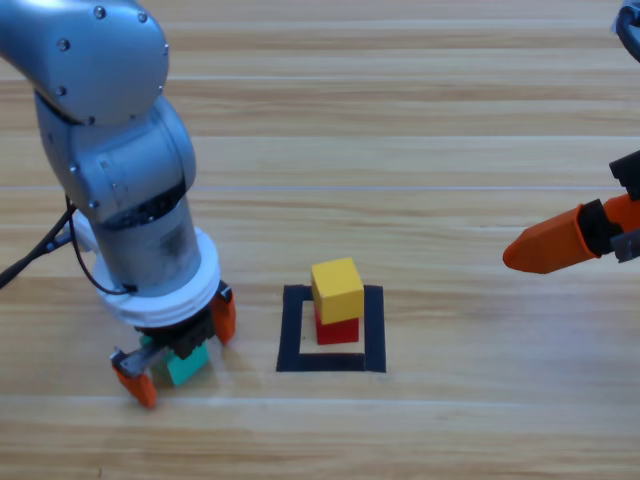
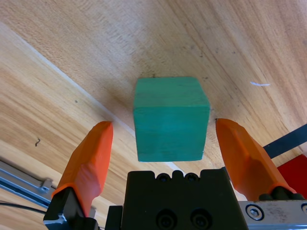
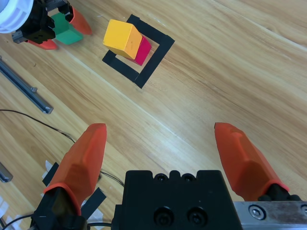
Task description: Stack the blocks in the rectangular block: red at the bottom, yellow in the middle, green on top
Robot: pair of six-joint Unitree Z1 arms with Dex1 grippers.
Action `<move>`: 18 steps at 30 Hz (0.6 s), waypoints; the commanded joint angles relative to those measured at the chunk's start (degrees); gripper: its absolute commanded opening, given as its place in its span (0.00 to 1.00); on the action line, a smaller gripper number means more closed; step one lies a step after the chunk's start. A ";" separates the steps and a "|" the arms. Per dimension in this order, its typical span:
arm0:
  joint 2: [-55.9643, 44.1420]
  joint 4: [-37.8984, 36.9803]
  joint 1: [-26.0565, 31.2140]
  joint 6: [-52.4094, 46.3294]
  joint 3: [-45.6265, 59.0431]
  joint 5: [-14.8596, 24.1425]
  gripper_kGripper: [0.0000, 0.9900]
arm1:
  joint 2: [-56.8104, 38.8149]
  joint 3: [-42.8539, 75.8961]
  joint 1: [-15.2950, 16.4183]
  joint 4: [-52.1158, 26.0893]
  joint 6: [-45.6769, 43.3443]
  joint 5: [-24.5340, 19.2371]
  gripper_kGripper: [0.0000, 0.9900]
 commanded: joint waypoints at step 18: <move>1.85 -3.22 5.05 5.64 3.13 0.50 0.72 | 1.04 1.25 -1.51 -0.81 -0.71 -0.05 1.00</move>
